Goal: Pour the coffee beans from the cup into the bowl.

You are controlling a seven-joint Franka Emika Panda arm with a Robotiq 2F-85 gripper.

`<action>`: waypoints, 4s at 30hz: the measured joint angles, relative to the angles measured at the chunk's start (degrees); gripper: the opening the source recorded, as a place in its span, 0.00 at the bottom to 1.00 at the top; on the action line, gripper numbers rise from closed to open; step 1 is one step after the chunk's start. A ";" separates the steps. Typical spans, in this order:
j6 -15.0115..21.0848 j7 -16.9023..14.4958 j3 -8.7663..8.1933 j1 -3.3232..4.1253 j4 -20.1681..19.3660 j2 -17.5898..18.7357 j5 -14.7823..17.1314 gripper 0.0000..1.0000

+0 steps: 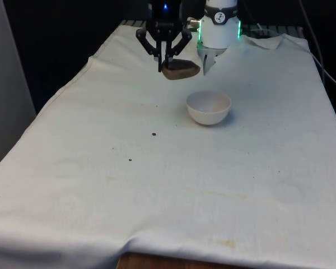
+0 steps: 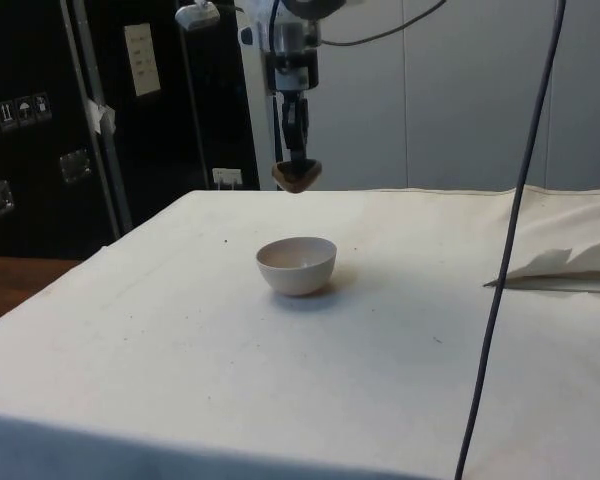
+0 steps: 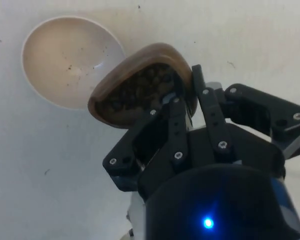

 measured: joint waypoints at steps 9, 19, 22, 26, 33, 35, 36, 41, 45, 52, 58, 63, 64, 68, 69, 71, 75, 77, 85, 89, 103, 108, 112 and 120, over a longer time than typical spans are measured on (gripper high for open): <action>3.78 4.35 0.34 0.00 -2.64 -1.20 -4.98 0.00; 7.10 9.51 1.32 0.00 -4.64 -1.38 -9.91 0.00; 7.85 10.71 1.49 0.00 -5.04 -1.38 -11.06 0.00; 8.77 13.98 1.95 0.00 -5.50 -1.32 -14.32 0.00; 8.77 18.16 2.64 0.00 -5.44 -1.38 -18.96 0.00; 8.71 19.19 2.81 0.00 -5.44 -1.38 -20.34 0.00; 8.65 19.71 2.86 0.00 -5.44 -1.38 -20.97 0.00; 8.37 22.29 3.21 0.00 -5.44 -1.38 -24.12 0.00; 7.96 23.61 3.21 0.00 -5.33 -1.38 -25.90 0.00; 6.19 26.53 3.27 0.00 -4.93 -1.38 -28.65 0.00; 4.24 28.19 3.38 0.00 -4.30 -1.38 -29.28 0.00; 3.04 29.11 3.72 0.00 -4.07 -1.43 -29.34 0.00; 3.04 29.11 3.72 0.00 -4.07 -1.43 -29.34 0.00; 1.95 30.65 4.58 0.00 -4.07 -1.60 -29.91 0.00; 1.83 31.00 4.76 0.00 -4.13 -1.66 -30.02 0.00; 1.78 32.09 5.04 0.00 -4.35 -1.78 -30.65 0.00; 1.72 33.29 5.39 0.00 -4.70 -2.01 -31.40 0.00; 1.72 34.38 5.61 0.00 -5.04 -2.29 -32.14 0.00; 1.72 38.39 6.53 0.00 -5.73 -2.81 -35.12 0.00; 1.72 41.48 7.05 0.00 -6.19 -3.15 -37.70 0.00; 0.06 50.76 8.25 0.00 -6.65 -3.21 -46.70 0.00; -0.80 52.88 8.65 0.00 -6.59 -3.21 -48.76 0.00; -1.83 55.06 9.45 0.00 -6.53 -3.21 -50.53 0.00; -4.47 57.81 11.34 0.00 -6.53 -3.50 -51.80 0.00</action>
